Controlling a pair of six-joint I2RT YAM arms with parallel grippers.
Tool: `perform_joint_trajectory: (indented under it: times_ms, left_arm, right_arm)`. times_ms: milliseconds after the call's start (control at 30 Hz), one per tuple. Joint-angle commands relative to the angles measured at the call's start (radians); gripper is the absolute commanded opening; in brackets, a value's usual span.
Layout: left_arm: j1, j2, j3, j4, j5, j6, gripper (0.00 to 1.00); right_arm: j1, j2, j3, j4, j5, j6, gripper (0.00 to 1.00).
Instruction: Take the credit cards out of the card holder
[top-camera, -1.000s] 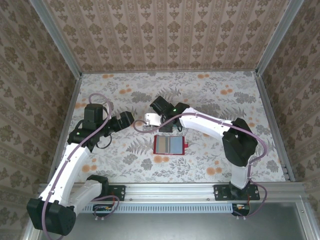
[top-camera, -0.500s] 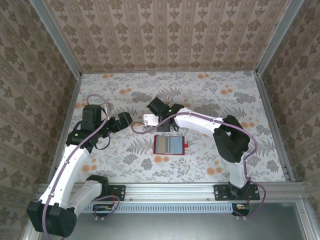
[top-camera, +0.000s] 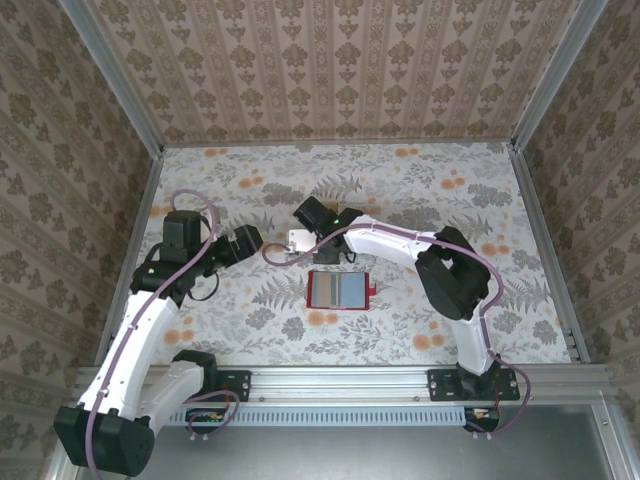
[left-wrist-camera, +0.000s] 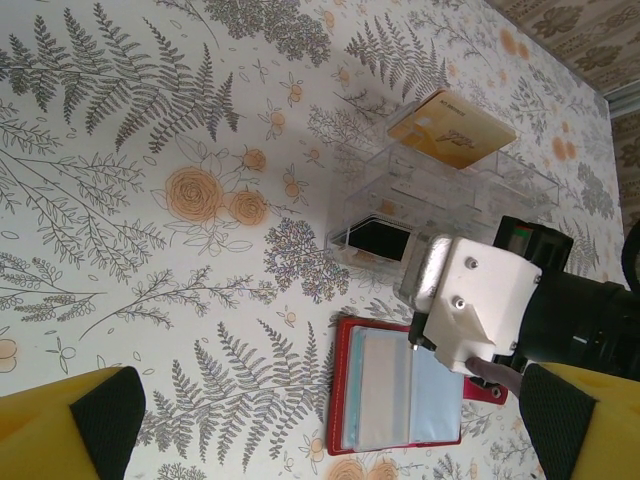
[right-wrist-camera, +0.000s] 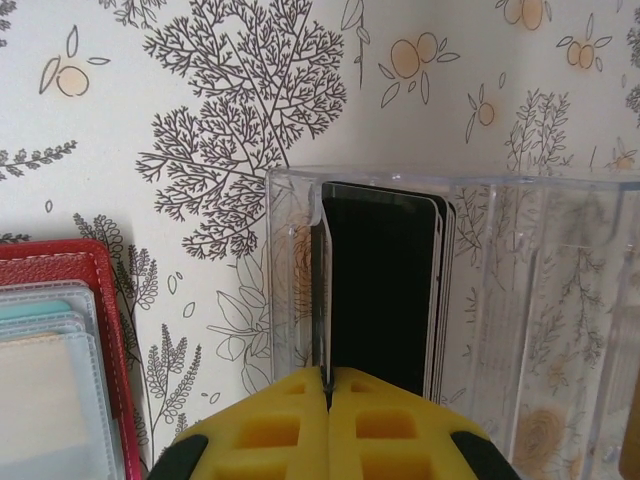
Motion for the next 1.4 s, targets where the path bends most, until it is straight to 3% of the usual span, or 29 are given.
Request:
perform_joint_trajectory:
  times_ms: [0, 500, 700, 1100, 1367]
  left_arm:
    - [0.011, -0.019, -0.001, -0.015, -0.007, 0.024, 1.0]
    - [0.011, -0.02, -0.007, -0.014, 0.011, 0.019, 1.0]
    - [0.012, -0.024, -0.01, -0.015, 0.02, 0.019, 1.0]
    - [0.011, -0.022, -0.015, -0.013, 0.041, 0.015, 1.0]
    - [0.011, -0.011, -0.019, -0.014, 0.058, 0.002, 0.95]
  right_arm:
    - [-0.007, 0.015, 0.032, 0.005, 0.005, 0.022, 0.12]
    - [-0.008, 0.007, 0.018, 0.08, 0.094, 0.039, 0.29]
    - [-0.009, 0.015, 0.018, 0.116, 0.147, 0.039, 0.29]
    - [-0.012, -0.018, -0.006, 0.123, 0.129, 0.073, 0.32]
    - [-0.013, -0.128, -0.028, 0.091, 0.074, 0.239, 0.32]
